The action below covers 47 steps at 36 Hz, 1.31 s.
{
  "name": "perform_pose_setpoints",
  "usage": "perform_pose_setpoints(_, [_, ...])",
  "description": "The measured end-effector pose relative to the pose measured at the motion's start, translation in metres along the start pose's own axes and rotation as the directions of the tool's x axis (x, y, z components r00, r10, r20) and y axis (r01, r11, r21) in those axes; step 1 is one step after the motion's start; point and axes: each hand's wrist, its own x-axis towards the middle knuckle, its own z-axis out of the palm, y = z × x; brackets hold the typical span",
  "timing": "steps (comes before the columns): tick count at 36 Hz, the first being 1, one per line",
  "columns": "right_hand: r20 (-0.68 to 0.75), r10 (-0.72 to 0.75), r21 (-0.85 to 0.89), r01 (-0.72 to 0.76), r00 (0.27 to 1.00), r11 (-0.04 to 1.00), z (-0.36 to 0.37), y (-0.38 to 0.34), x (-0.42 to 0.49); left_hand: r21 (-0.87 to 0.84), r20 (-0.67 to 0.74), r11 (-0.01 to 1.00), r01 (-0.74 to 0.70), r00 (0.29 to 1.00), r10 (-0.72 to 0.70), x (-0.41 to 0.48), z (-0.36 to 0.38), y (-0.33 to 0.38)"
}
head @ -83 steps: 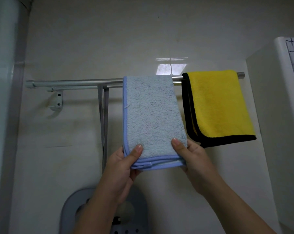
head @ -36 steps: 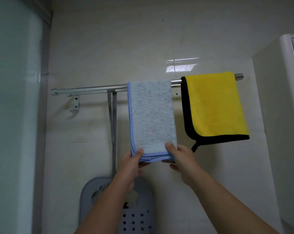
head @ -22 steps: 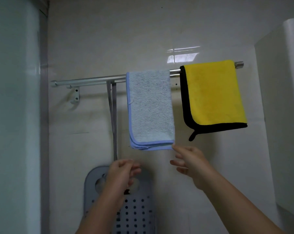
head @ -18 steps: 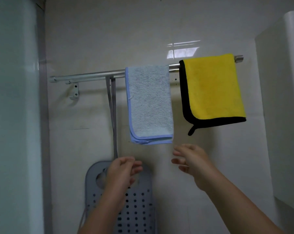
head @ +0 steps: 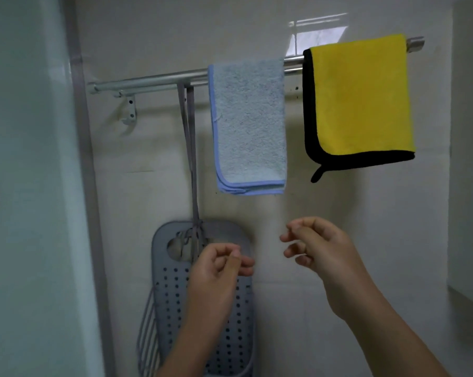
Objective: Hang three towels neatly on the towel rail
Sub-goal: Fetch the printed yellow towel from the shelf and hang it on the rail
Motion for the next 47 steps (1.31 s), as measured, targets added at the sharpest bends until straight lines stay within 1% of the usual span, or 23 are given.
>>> perform_pose_setpoints(5, [0.040,0.016,0.026,-0.017,0.999,1.000,-0.002,0.011,-0.012,0.012,-0.058,0.996,0.087,0.995,-0.086,-0.018,-0.005,-0.001])
perform_pose_setpoints(11, [0.076,0.035,0.054,-0.039,0.997,0.998,-0.001,0.022,-0.022,0.023,-0.187,0.990,0.143,0.973,-0.136,-0.040,-0.017,-0.001])
perform_pose_setpoints(16, [0.168,0.063,0.084,-0.078,0.984,0.993,0.005,0.036,-0.040,0.040,-0.302,0.981,0.190,0.938,-0.169,-0.067,-0.034,-0.007])
perform_pose_setpoints(23, [0.299,0.123,0.109,-0.161,0.946,0.981,0.025,0.054,-0.065,0.061,-0.407,0.964,0.257,0.889,-0.211,-0.101,-0.057,-0.006])
perform_pose_setpoints(28, [0.390,0.142,0.114,-0.200,0.910,0.973,0.049,0.058,-0.083,0.110,-0.468,0.951,0.290,0.859,-0.208,-0.120,-0.074,0.007])
perform_pose_setpoints(34, [0.505,0.145,0.147,-0.251,0.851,0.957,0.080,0.053,-0.106,0.185,-0.555,0.935,0.302,0.817,-0.154,-0.141,-0.099,0.025])
perform_pose_setpoints(39, [0.569,0.138,0.152,-0.269,0.810,0.951,0.109,0.047,-0.132,0.233,-0.622,0.916,0.328,0.774,-0.118,-0.164,-0.125,0.043])
perform_pose_setpoints(47, [0.654,0.121,0.177,-0.307,0.746,0.935,0.154,0.025,-0.196,0.231,-0.711,0.918,0.323,0.700,-0.067,-0.222,-0.173,0.084])
